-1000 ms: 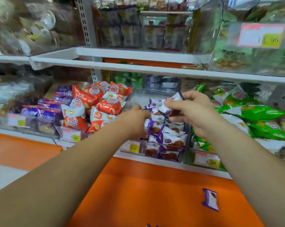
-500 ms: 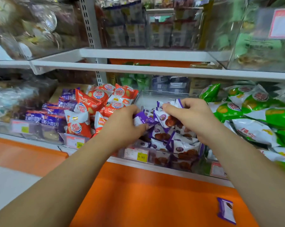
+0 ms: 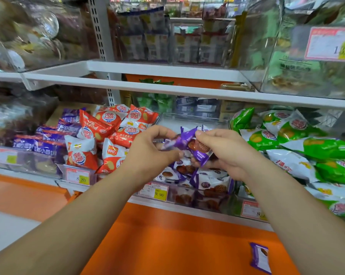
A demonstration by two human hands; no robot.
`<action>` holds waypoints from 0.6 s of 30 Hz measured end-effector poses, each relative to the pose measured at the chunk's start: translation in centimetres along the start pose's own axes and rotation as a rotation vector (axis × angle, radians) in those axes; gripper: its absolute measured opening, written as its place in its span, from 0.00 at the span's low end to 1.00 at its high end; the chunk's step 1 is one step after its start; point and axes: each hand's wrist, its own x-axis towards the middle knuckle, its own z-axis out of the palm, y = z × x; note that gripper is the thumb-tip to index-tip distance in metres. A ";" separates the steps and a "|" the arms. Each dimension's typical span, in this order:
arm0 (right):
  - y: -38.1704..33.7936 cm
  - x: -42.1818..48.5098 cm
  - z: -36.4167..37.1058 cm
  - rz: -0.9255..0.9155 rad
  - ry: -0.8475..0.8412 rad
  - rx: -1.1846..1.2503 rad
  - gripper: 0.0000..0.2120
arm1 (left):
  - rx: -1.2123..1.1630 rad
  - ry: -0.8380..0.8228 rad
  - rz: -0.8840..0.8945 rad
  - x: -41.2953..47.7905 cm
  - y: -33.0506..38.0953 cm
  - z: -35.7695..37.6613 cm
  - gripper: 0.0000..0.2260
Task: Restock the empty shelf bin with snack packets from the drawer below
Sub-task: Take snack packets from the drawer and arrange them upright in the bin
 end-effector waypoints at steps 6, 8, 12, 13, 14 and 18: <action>-0.1 0.4 -0.3 -0.015 0.044 -0.050 0.09 | -0.189 -0.094 -0.052 -0.7 0.7 0.3 0.15; 0.0 0.6 -0.6 -0.026 0.022 -0.040 0.08 | -0.200 -0.029 -0.048 -0.5 0.3 0.3 0.08; 0.0 0.7 -0.6 -0.028 -0.036 0.061 0.17 | -0.179 0.041 -0.067 -0.1 -0.2 0.1 0.20; 0.1 0.8 -0.7 -0.033 -0.026 0.058 0.18 | -0.187 0.041 -0.069 0.0 -0.3 -0.2 0.23; 0.2 1.0 -0.8 -0.045 -0.007 0.032 0.19 | -0.197 0.043 -0.066 0.1 -0.2 -0.5 0.26; 0.2 1.2 -1.2 -0.136 0.087 -0.314 0.16 | 0.152 0.127 0.070 0.7 0.2 -2.2 0.19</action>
